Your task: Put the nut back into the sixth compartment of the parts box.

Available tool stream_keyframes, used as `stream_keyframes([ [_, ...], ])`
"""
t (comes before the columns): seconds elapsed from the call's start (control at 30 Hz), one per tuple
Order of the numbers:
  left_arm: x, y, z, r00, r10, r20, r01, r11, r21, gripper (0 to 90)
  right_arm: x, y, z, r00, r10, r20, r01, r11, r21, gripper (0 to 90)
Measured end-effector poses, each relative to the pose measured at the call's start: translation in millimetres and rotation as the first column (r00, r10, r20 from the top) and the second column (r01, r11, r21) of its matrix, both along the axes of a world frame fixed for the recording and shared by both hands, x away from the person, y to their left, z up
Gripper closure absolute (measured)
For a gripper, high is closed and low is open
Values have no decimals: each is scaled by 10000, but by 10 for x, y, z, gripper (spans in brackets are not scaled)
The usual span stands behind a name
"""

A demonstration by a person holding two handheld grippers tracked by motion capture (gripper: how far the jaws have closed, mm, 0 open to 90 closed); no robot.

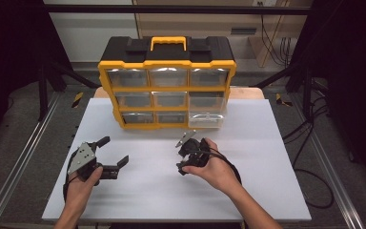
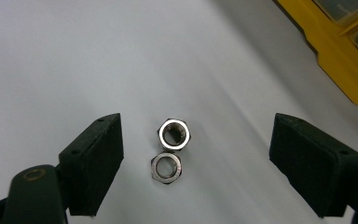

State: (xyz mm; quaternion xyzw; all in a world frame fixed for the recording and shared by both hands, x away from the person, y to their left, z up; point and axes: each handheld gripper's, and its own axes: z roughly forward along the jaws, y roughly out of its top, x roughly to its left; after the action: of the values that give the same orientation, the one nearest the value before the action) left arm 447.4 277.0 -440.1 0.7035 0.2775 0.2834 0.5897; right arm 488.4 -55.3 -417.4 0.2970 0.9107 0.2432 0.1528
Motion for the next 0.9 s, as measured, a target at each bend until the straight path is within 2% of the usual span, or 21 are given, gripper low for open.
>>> stream_keyframes([
  [0.13,0,5,4,10000,-11,-3,11,10000,-6,6,19,-3,5,9999,-25,-143,25,10000,23,253],
  [0.17,0,7,6,10000,-6,-1,6,10000,-7,6,23,0,-3,10000,-43,-65,43,9999,140,265],
  [0.43,-4,12,11,10000,2,24,-1,9999,-101,6,50,11,-2,9999,-75,-138,77,9999,110,308],
  [0.53,-1,17,10,10000,41,23,-40,9998,-187,6,64,13,-3,9994,-238,-263,238,9997,5,331],
  [0.77,-6,29,11,10000,85,-20,-85,9998,-180,6,110,13,-40,9957,-440,-815,465,9985,283,426],
  [0.9,-2,25,7,10000,94,-19,-95,9998,-149,6,104,28,-65,9949,-400,-924,433,9985,331,465],
])
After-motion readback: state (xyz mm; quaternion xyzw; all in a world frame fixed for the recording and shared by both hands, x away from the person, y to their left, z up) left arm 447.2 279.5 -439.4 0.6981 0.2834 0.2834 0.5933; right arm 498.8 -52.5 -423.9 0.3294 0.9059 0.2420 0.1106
